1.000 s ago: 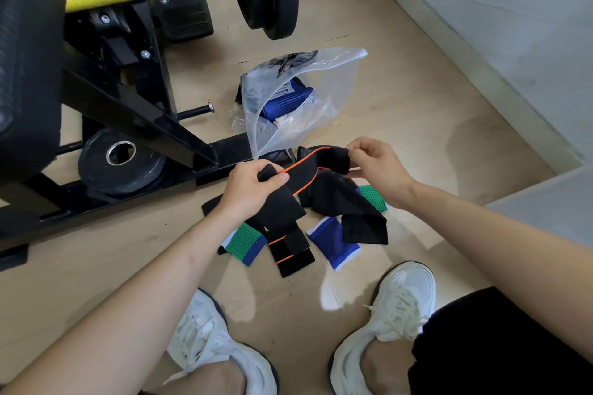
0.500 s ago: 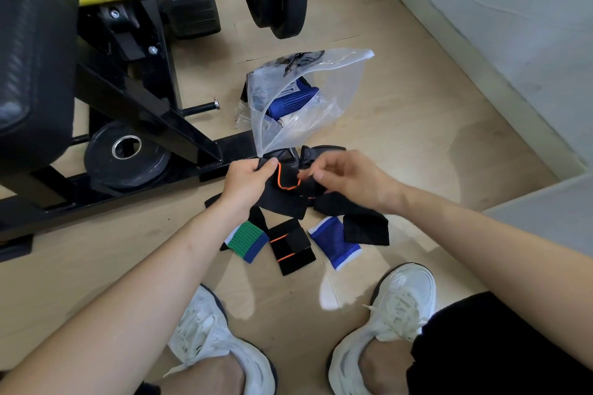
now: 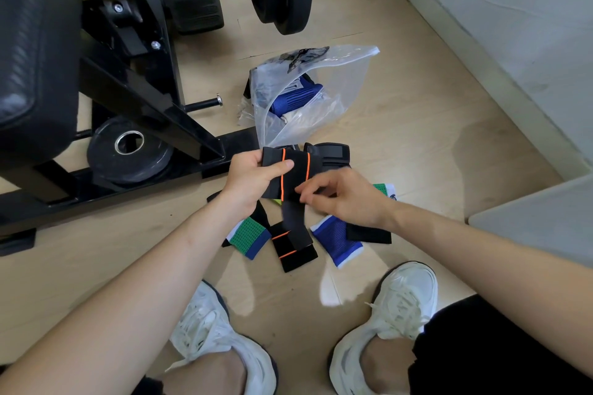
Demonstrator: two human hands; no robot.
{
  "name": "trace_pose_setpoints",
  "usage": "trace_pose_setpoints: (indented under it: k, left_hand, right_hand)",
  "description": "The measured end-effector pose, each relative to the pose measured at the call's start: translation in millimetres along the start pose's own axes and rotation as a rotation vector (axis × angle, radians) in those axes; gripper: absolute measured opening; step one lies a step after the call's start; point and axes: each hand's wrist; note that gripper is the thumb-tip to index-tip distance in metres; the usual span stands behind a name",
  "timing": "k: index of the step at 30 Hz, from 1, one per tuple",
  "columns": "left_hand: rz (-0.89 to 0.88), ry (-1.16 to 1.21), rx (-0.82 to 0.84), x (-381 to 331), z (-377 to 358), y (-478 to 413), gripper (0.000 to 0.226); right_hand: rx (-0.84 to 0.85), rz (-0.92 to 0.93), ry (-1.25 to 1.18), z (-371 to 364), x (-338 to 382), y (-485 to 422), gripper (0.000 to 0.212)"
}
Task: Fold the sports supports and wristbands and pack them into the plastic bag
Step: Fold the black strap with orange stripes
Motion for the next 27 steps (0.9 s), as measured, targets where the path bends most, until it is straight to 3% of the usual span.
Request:
trace_pose_setpoints:
  k: [3,4,6,9,13,20,22,24,26,27]
  left_hand:
    - [-0.044,-0.066,0.044,-2.6,-1.3,-1.2,0.016]
    - [-0.054,-0.083,0.067,-4.1,-2.8,-0.4,0.016]
    - [-0.078,-0.099,0.117,-7.8,-7.6,2.6,0.017]
    - [-0.107,-0.079,0.157,-12.8,-15.9,7.0,0.022]
    - [-0.063,-0.094,0.202,-13.3,-18.5,10.1,0.031]
    - [-0.12,-0.141,0.155,-6.7,-18.9,7.4,0.016]
    - [-0.122,-0.082,0.171,-8.0,-21.1,8.0,0.017]
    - [-0.114,-0.025,0.177,-8.9,-24.4,7.9,0.02]
    - [-0.117,-0.007,0.133,-10.0,-28.1,7.5,0.021]
    - [-0.127,-0.006,0.109,-10.7,-29.6,7.7,0.022]
  right_hand:
    - [-0.309,0.045,0.038,20.1,0.8,-9.0,0.019]
    - [-0.33,0.046,0.093,27.9,-0.1,-11.2,0.03]
    - [-0.205,0.011,0.126,39.1,-1.4,-12.9,0.042]
    - [-0.088,-0.056,-0.068,43.0,0.4,-12.0,0.017]
    - [-0.228,-0.146,-0.246,48.2,-0.8,-13.9,0.001]
    - [-0.431,-0.238,-0.387,51.6,-9.7,-15.3,0.011]
    - [-0.495,-0.264,-0.292,48.4,-12.7,-14.9,0.025]
    - [-0.589,-0.213,-0.03,45.9,-13.6,-13.3,0.042]
    - [-0.584,-0.076,0.088,43.3,-9.0,-12.7,0.043]
    - [-0.529,-0.019,0.031,40.8,-4.6,-13.0,0.039]
Point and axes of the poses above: each hand's wrist, its own y-axis away from the middle knuckle, its own z-axis out of the back of the hand, x = y × z
